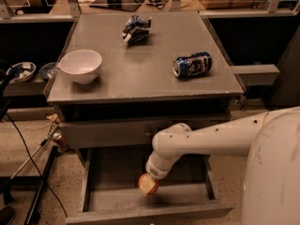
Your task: Place apple into middle drawer
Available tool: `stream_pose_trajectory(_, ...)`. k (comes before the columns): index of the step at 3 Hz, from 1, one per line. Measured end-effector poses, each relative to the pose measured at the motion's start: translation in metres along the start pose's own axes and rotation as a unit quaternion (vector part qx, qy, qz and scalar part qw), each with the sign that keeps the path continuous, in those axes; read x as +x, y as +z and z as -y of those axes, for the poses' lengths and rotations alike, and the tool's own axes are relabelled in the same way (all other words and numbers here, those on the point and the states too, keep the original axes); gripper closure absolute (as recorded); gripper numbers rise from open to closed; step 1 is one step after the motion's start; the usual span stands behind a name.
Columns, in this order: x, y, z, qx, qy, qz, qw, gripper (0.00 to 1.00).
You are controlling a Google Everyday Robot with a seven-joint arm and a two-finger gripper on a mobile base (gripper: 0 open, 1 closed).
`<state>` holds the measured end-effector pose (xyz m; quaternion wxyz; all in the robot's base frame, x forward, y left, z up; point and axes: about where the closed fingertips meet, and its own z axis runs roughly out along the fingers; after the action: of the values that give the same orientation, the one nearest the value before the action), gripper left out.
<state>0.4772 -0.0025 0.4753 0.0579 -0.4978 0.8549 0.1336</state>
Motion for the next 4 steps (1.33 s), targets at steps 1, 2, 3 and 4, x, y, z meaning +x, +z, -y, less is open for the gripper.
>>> stream_pose_trajectory(1,-0.003,0.001,0.009,0.016,0.027,0.003,0.9995,1.0)
stream_pose_trajectory(2,-0.003,0.001,0.009,0.016,0.027,0.004,0.9995,1.0)
stream_pose_trajectory(3,-0.005,0.026,0.01,-0.007,0.043,0.01,0.999,1.0)
stream_pose_trajectory(4,-0.007,0.043,0.011,-0.019,0.056,0.013,0.9981,1.0)
